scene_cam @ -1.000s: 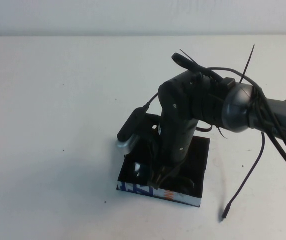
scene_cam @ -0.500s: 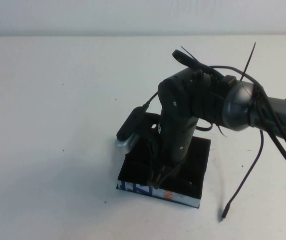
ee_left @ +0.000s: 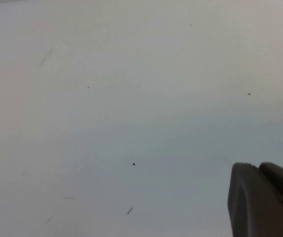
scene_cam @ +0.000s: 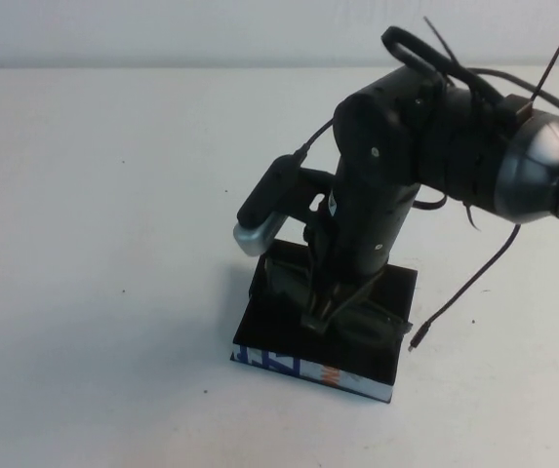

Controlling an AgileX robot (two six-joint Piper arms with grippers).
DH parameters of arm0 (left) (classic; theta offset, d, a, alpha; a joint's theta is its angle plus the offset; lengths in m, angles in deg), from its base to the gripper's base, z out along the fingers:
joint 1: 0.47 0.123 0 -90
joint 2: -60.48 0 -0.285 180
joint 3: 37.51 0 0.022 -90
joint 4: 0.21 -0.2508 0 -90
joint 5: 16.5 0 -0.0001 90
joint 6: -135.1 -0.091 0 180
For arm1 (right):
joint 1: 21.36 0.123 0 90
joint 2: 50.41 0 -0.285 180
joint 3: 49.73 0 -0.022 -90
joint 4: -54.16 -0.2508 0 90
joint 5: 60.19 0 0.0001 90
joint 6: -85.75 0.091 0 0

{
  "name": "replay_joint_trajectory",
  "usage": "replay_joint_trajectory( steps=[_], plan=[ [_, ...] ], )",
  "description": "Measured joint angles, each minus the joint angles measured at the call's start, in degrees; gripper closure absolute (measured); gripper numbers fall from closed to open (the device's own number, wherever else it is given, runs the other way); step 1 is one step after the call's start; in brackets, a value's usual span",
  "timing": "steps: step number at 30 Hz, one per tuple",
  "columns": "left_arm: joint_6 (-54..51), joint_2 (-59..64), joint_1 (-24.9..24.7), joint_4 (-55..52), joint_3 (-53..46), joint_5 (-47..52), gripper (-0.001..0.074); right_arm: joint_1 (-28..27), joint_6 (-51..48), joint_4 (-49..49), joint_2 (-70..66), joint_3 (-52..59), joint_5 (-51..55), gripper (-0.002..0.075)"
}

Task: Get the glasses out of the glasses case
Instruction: Pick up the glasses from the glasses case, then place the glasses on the table

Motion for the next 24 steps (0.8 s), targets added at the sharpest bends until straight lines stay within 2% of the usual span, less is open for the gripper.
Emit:
replay_joint_trajectory(
  steps=[6, 13, 24],
  plan=[
    [0.0, 0.0, 0.0, 0.0, 0.0, 0.0, 0.0740, -1.7, 1.7, -0.2, 3.7, 0.0, 1.4, 0.0727],
    [0.0, 0.0, 0.0, 0.0, 0.0, 0.0, 0.0740, -6.2, 6.9, -5.7, 7.3, 0.3, 1.5, 0.0727],
    [0.0, 0.0, 0.0, 0.0, 0.0, 0.0, 0.0740, -10.5, 12.9, -6.6, 17.3, 11.3, -2.2, 0.0727]
  ],
)
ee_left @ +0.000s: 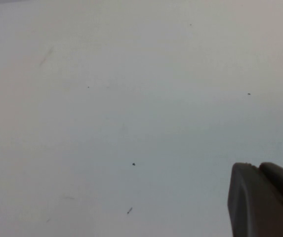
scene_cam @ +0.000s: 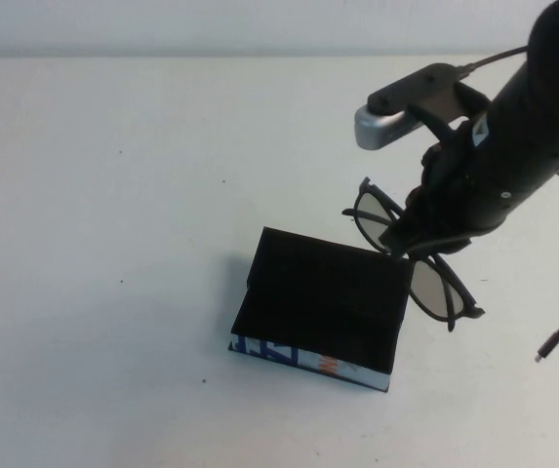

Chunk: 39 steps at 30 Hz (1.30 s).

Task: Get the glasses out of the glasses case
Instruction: Place the glasses on the table

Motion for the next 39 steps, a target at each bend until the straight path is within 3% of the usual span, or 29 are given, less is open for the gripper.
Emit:
replay_joint_trajectory(
  steps=[14, 25, 39],
  plan=[
    [0.0, 0.0, 0.0, 0.0, 0.0, 0.0, 0.0740, -11.4, 4.6, -7.5, 14.1, 23.9, -12.6, 0.0727],
    [0.0, 0.0, 0.0, 0.0, 0.0, 0.0, 0.0740, -19.7, 8.6, -15.0, 16.1, 39.1, -26.4, 0.0727],
    [0.0, 0.0, 0.0, 0.0, 0.0, 0.0, 0.0740, -20.6, 10.6, -15.8, 13.4, 42.7, -33.6, 0.0727]
  ],
)
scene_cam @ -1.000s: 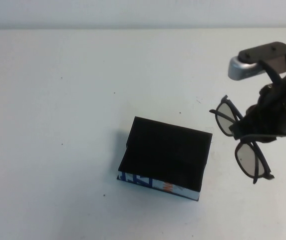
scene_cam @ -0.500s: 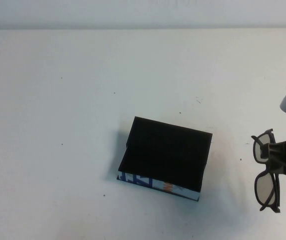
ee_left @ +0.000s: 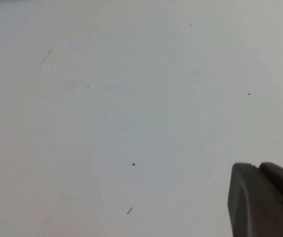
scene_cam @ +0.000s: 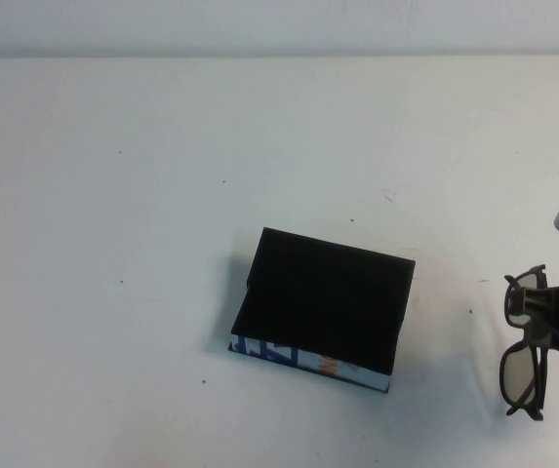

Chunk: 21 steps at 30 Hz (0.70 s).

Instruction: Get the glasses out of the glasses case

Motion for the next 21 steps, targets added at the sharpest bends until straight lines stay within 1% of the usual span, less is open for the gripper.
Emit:
replay_joint_trajectory(
  steps=[4, 6, 10, 12, 17, 21],
  plan=[
    [0.0, 0.0, 0.0, 0.0, 0.0, 0.0, 0.0740, 0.0, 0.0, -0.1, -1.7, 0.1, -0.1, 0.0722],
    [0.0, 0.0, 0.0, 0.0, 0.0, 0.0, 0.0740, 0.0, 0.0, -0.4, -1.9, 0.1, -0.2, 0.0698],
    [0.0, 0.0, 0.0, 0.0, 0.0, 0.0, 0.0740, 0.0, 0.0, -0.5, -1.9, 0.1, 0.1, 0.0595],
    [0.0, 0.0, 0.0, 0.0, 0.0, 0.0, 0.0740, 0.0, 0.0, -0.5, -1.9, 0.0, 1.0, 0.0558],
    [0.0, 0.0, 0.0, 0.0, 0.0, 0.0, 0.0740, 0.0, 0.0, 0.4, -0.1, -1.6, 3.6, 0.0534],
    [0.0, 0.0, 0.0, 0.0, 0.0, 0.0, 0.0740, 0.0, -2.9, 1.1, 4.3, -4.0, 6.1, 0.0533]
  ],
)
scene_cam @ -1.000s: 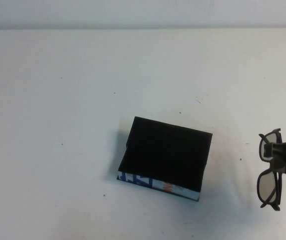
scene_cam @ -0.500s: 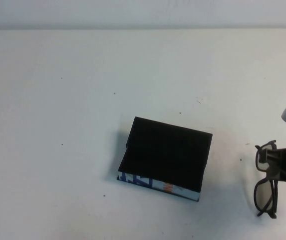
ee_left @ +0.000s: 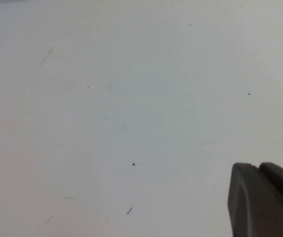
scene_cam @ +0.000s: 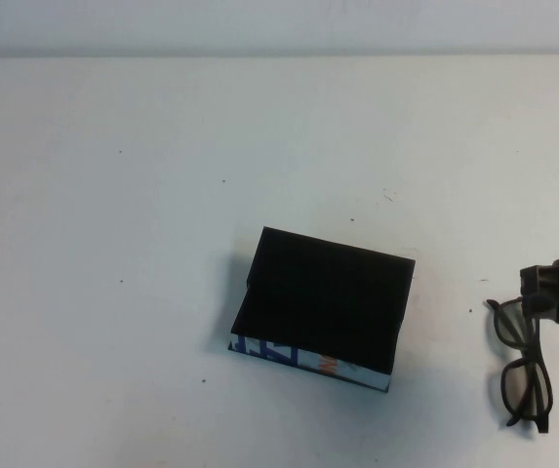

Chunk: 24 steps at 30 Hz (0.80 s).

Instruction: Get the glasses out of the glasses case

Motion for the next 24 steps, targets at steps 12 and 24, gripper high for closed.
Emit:
replay_joint_trajectory(
  steps=[12, 24],
  plan=[
    [0.0, 0.0, 0.0, 0.0, 0.0, 0.0, 0.0740, 0.0, -3.1, 11.9, 20.3, -2.2, 13.3, 0.0729],
    [0.0, 0.0, 0.0, 0.0, 0.0, 0.0, 0.0740, -0.2, -3.1, 12.5, 41.6, -0.5, 10.1, 0.0742]
  ],
)
